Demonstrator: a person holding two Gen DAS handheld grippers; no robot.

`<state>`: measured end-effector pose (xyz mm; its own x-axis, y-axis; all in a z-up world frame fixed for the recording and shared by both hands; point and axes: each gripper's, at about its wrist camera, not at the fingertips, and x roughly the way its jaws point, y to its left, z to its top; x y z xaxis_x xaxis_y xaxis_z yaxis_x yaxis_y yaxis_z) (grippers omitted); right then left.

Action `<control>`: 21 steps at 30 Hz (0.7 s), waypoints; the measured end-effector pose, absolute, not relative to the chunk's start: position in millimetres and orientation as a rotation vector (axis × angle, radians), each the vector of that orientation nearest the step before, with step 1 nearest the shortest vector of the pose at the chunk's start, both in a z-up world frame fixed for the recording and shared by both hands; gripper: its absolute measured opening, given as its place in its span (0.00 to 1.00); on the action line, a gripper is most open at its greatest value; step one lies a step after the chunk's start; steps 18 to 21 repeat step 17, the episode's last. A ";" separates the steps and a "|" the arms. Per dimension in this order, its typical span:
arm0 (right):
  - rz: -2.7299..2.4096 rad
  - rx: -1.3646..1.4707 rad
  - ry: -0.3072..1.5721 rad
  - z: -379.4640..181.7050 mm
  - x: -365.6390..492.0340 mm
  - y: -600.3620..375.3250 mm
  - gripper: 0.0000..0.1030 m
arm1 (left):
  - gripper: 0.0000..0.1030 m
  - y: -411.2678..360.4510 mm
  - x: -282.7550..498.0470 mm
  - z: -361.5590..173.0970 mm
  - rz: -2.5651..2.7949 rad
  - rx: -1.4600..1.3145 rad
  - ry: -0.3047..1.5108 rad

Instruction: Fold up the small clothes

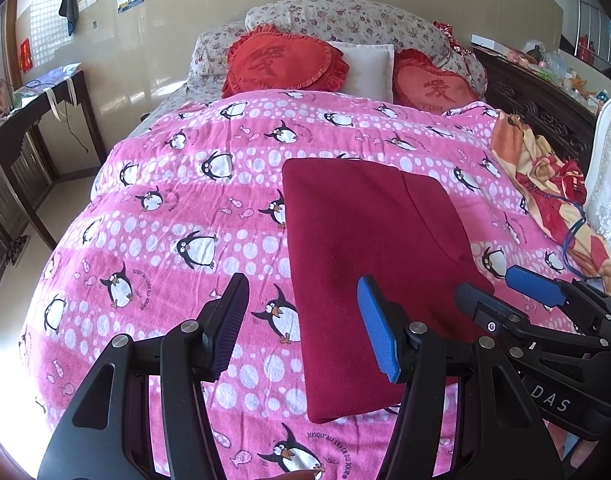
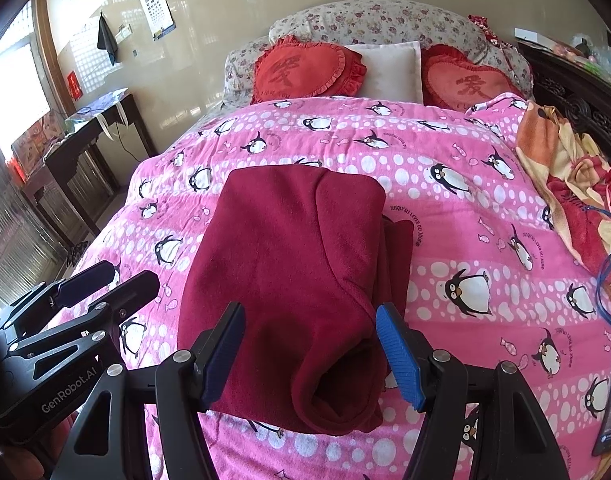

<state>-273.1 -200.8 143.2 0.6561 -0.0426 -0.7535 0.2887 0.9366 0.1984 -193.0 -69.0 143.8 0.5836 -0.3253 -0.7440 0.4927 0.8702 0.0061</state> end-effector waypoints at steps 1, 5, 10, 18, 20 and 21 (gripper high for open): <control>-0.191 0.314 0.839 142.5 -272.9 -200.9 0.63 | 0.55 -69.7 -192.7 143.1 -0.482 0.222 0.819; -0.188 0.314 0.845 140.5 -272.1 -201.7 0.63 | 0.55 -70.8 -192.8 140.9 -0.482 0.221 0.822; -0.186 0.315 0.849 139.5 -271.8 -201.3 0.63 | 0.55 -70.5 -191.4 136.8 -0.481 0.219 0.829; -0.182 0.311 0.862 134.6 -269.8 -200.6 0.63 | 0.55 -65.1 -184.6 133.7 -0.475 0.198 0.838; -0.182 0.311 0.862 134.6 -269.8 -200.6 0.63 | 0.55 -65.1 -184.6 133.7 -0.475 0.198 0.838; -0.182 0.311 0.862 134.6 -269.8 -200.6 0.63 | 0.55 -65.1 -184.6 133.7 -0.475 0.198 0.838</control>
